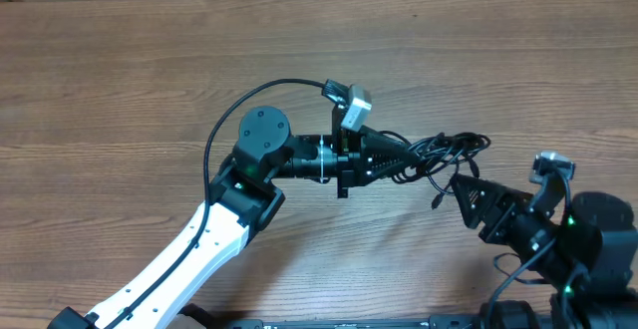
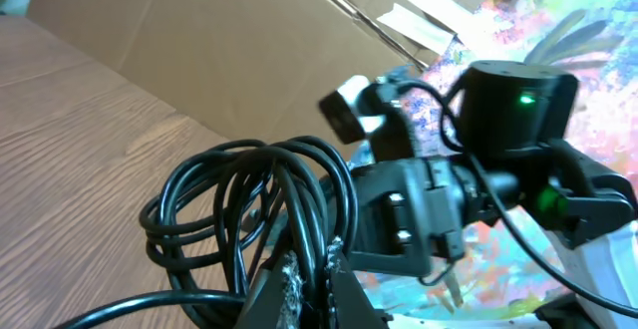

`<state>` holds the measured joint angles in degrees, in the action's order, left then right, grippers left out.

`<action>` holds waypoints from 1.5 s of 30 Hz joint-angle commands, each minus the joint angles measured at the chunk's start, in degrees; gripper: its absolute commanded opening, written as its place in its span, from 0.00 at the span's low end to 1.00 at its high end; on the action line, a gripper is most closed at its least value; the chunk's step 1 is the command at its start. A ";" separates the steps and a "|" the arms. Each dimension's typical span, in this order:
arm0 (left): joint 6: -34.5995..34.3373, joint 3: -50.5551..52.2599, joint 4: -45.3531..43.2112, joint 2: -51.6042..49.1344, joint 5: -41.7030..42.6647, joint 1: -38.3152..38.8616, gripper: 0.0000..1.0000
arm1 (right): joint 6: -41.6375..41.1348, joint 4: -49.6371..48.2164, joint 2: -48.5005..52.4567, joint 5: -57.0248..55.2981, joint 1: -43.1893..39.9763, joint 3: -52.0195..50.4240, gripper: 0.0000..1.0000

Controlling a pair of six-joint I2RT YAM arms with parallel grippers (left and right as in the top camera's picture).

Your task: Untangle cables

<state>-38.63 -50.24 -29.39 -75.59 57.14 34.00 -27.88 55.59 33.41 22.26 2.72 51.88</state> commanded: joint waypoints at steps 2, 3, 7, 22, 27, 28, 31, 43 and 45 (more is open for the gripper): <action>-0.39 -1.29 -0.72 1.03 -0.59 0.57 0.04 | -0.44 0.31 3.45 -0.81 0.15 -0.24 0.59; -0.39 -1.29 -0.74 1.03 -0.59 0.57 0.04 | -0.44 0.57 4.09 -0.81 0.15 -0.24 0.58; -0.28 -1.29 -1.60 1.03 -0.81 0.52 0.04 | -0.39 2.78 8.31 -0.83 0.15 -0.24 0.57; -0.85 -1.29 -3.89 1.05 1.40 -3.54 0.04 | -0.17 8.02 14.19 -13.31 0.15 -0.24 0.57; -1.70 -1.29 -3.91 1.05 1.51 -5.11 0.04 | -0.17 10.32 14.19 -21.44 0.15 -0.24 0.58; -1.70 -1.29 -3.91 1.05 1.60 -5.22 0.04 | -0.20 10.84 14.19 -23.23 0.15 -0.24 0.58; -1.70 -1.29 -3.91 1.05 1.60 -5.66 0.04 | -0.17 11.69 14.19 -25.81 0.15 -0.24 0.59; -1.70 -1.29 -3.89 1.05 3.34 -6.75 0.04 | -0.39 12.07 14.19 -24.72 0.15 -0.24 0.60; -1.70 -1.29 -3.89 1.05 3.34 -6.75 0.04 | -0.39 12.04 14.19 -23.37 0.15 -0.24 0.60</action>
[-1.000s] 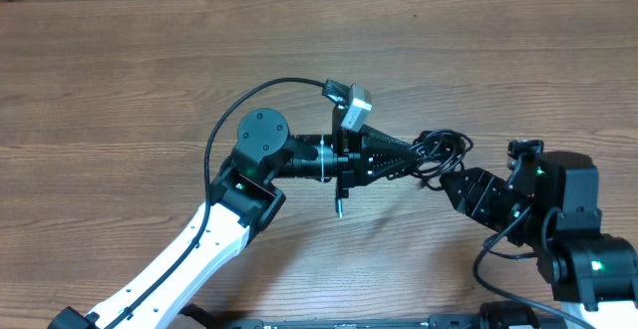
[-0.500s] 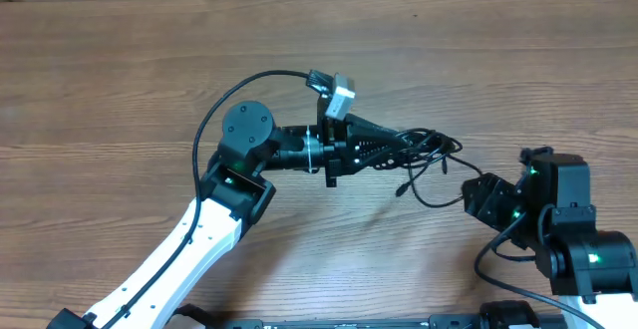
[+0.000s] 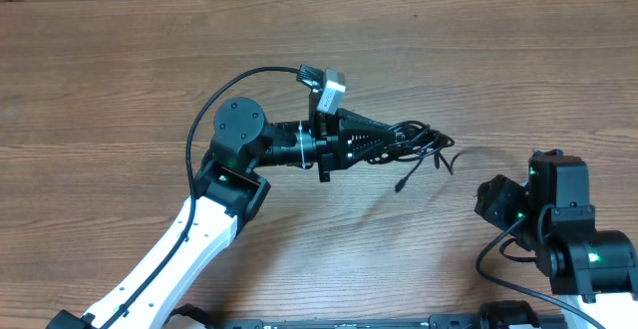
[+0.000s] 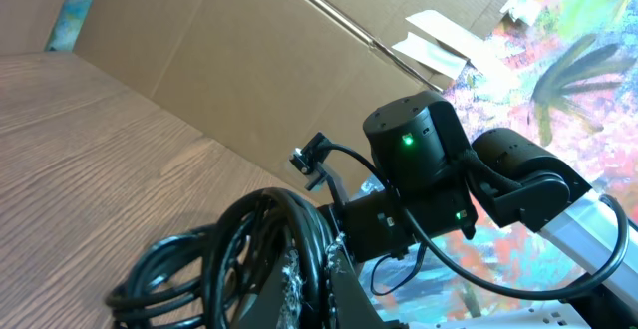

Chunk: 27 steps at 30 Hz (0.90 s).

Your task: Untangle cables

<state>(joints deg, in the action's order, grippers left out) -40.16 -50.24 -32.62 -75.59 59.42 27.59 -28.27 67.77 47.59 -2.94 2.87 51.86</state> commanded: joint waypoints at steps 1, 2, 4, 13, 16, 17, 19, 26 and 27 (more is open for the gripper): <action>-0.17 -1.29 -0.66 1.05 1.07 -0.35 0.04 | 0.02 -0.13 0.00 2.38 0.00 -0.22 0.60; -0.17 -1.29 -0.66 1.05 1.09 -0.35 0.04 | 0.22 -0.13 0.00 2.93 0.00 -0.22 0.60; -0.15 -1.29 -0.66 1.05 1.55 -0.35 0.04 | 0.33 -0.13 0.00 3.89 0.00 -0.20 0.59; -0.15 -1.29 -0.63 1.05 1.68 -0.37 0.04 | 4.76 -2.40 -0.31 10.16 0.00 1.75 0.58; -0.13 -1.29 -0.63 1.05 1.68 -0.37 0.04 | 5.90 -4.35 -0.33 16.83 0.00 3.74 0.58; -0.13 -1.29 -0.63 1.05 1.68 -0.37 0.04 | 5.90 -4.63 -0.33 18.12 0.00 4.04 0.58; -0.13 -1.29 -0.63 1.03 1.66 -0.37 0.04 | 6.08 -5.95 -0.33 24.92 0.00 5.57 0.58; 1.07 -1.29 0.63 1.03 1.62 -0.37 0.04 | 6.05 -12.85 -0.33 41.77 0.00 6.84 0.54; 1.42 -1.29 1.20 1.03 1.44 -0.37 0.04 | 6.03 -13.57 -0.33 42.69 0.00 6.84 0.54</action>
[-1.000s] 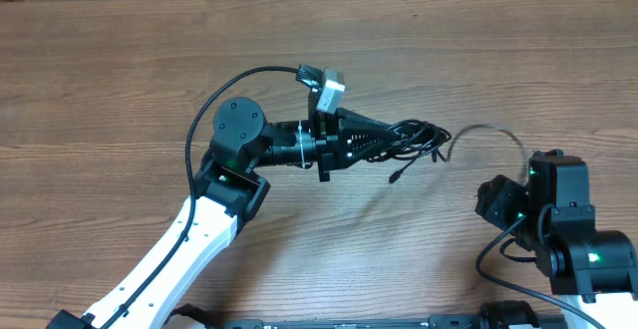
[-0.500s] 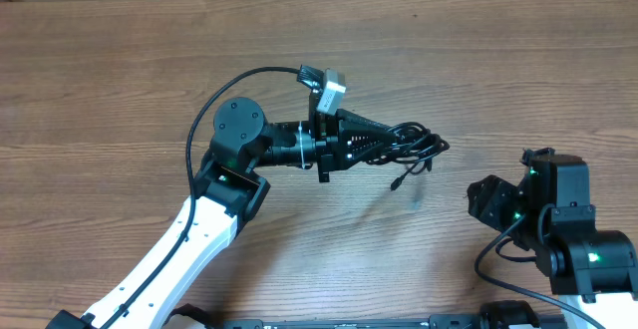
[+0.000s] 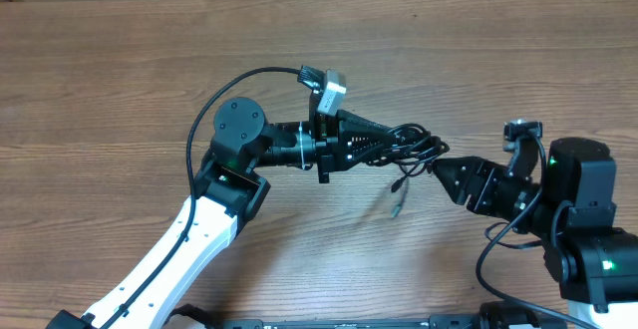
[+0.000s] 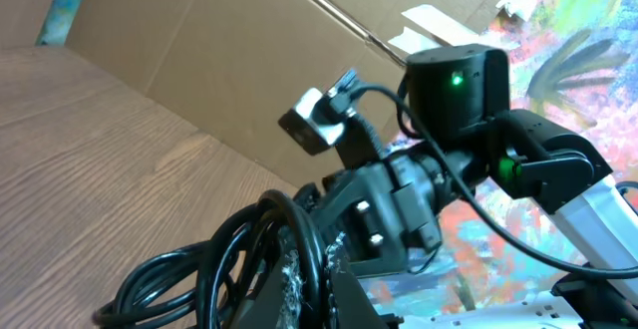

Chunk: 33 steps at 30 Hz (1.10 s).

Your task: Untangle cables

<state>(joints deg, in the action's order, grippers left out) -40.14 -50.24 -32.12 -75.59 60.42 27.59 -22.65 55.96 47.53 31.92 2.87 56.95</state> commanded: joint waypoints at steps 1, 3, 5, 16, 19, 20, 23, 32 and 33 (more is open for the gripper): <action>1.81 -1.29 1.31 1.01 0.33 -0.37 0.04 | 0.39 -2.75 -0.26 8.98 0.00 1.75 0.54; 2.05 -1.29 2.38 1.01 -0.68 -0.37 0.04 | 0.37 -3.96 -0.26 11.06 0.00 1.75 0.54; 2.05 -1.29 2.34 0.98 -1.60 -0.37 0.04 | 0.35 -4.55 -0.26 12.61 0.00 1.75 0.54; 2.03 -1.29 2.32 0.98 -2.54 -0.31 0.04 | -0.11 -5.88 -0.26 14.69 0.00 1.75 0.58; 2.03 -1.29 2.34 0.98 -2.58 0.24 0.04 | -3.28 -7.93 -0.26 14.69 0.00 1.75 0.64; 2.03 -1.29 2.34 0.98 -2.58 0.50 0.04 | -4.26 -9.01 -0.24 14.58 0.00 1.75 0.66; 2.03 -1.29 2.32 0.98 -2.60 1.36 0.04 | -6.14 -10.78 0.04 14.43 0.00 1.73 0.68; 1.51 -1.29 1.38 0.98 -2.56 2.45 0.04 | -6.29 -6.97 4.00 7.72 0.00 1.64 0.67; 1.51 -1.29 1.14 0.98 -2.56 2.45 0.04 | -6.29 -6.71 4.83 7.72 0.00 1.62 0.66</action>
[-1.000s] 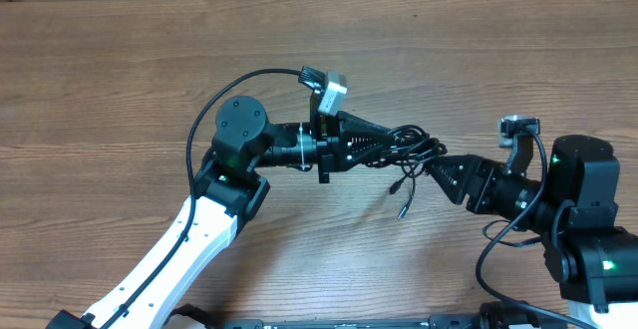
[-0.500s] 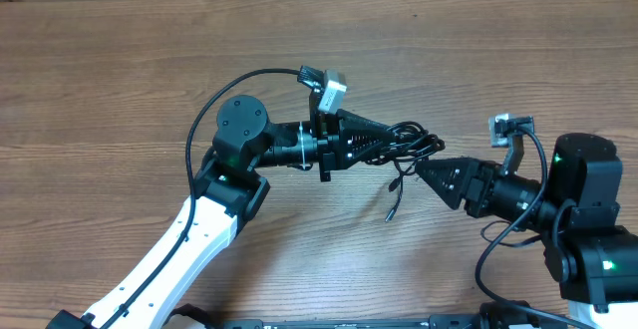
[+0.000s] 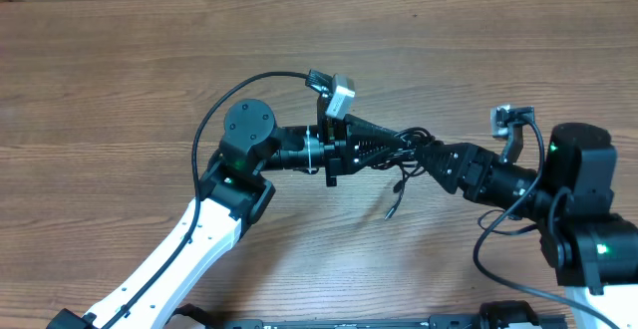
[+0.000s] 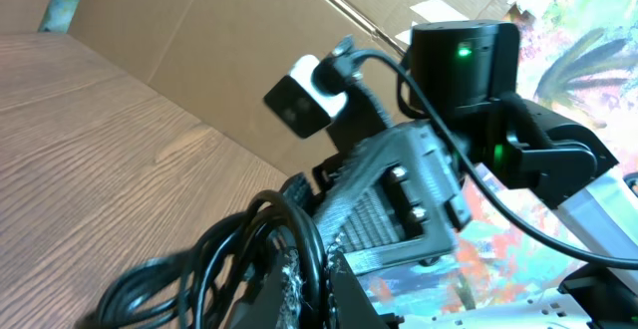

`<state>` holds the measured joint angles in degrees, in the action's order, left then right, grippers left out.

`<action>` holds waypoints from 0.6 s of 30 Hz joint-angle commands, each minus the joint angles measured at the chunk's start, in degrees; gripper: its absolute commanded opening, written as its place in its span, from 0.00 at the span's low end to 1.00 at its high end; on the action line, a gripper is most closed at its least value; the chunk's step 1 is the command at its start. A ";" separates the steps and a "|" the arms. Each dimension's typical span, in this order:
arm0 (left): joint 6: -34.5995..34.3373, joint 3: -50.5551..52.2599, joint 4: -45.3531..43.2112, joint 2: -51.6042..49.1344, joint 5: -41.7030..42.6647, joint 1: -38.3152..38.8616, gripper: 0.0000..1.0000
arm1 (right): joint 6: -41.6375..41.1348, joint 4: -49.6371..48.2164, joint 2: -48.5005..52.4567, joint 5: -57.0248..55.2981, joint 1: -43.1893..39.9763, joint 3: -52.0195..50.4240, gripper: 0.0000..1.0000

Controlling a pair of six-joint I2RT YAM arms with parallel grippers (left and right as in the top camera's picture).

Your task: Untangle cables

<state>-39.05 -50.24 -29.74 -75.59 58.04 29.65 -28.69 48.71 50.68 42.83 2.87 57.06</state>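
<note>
A bundle of black cables [image 3: 401, 160] hangs just above the wooden table, with my left gripper [image 3: 403, 142] shut on it. One loose plug end [image 3: 390, 209] dangles below the bundle. In the left wrist view the coils [image 4: 214, 264] spill to the left, and one strand is pinched in my left gripper [image 4: 319, 274]. My right gripper [image 3: 431, 157] reaches in from the right with its tips at the bundle's right side. It fills the left wrist view close behind the coils [image 4: 394, 209], jaws apparently parted, with one ribbed pad showing.
The wooden table [image 3: 120, 70] stretches left and back to a cardboard wall [image 4: 199, 40]. The left arm's own camera cable [image 3: 214, 120] loops over its wrist. The right arm's base [image 3: 588, 239] stands at the right edge.
My right gripper has moved left from just short of the bundle to right against it. The left gripper, still holding the cables, has shifted slightly right. The dangling plug hangs lower.
My left gripper held the bundle, with the right gripper just below its right side. Then the left had moved the bundle left and the right arm was drawn back. Then the right gripper was stretched toward the bundle, and now touches it.
</note>
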 commanded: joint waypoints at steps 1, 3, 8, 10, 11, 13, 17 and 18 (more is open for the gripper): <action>0.42 -1.29 -1.51 0.98 -0.13 0.39 0.04 | -0.26 0.74 2.40 -3.19 0.00 1.51 0.66; 0.39 -1.29 -2.01 0.98 0.00 0.39 0.04 | -0.24 0.98 3.93 -3.41 0.00 1.51 0.66; 0.24 -1.29 -2.29 0.98 0.02 0.39 0.04 | 0.00 1.62 6.69 -5.33 0.00 1.51 0.62; 0.24 -1.29 -3.04 0.98 0.02 0.39 0.04 | 0.02 2.03 7.23 -6.38 0.00 1.51 0.62; 0.15 -1.29 -3.91 0.98 0.00 0.39 0.04 | 0.13 2.01 7.28 -6.36 0.00 1.51 0.62; -0.50 -1.29 -5.40 0.98 0.00 0.39 0.04 | 0.22 2.01 7.26 -6.40 0.00 1.51 0.62; -1.75 -1.29 -9.01 0.98 -0.02 0.39 0.04 | 0.61 2.67 7.26 -7.23 0.00 1.51 0.62; -1.99 -1.29 -10.10 0.98 -0.02 0.37 0.04 | 0.63 3.08 7.26 -7.43 0.00 1.51 0.62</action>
<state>-39.77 -50.24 -37.50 -75.59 57.82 29.65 -28.64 51.24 58.02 37.01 2.87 57.06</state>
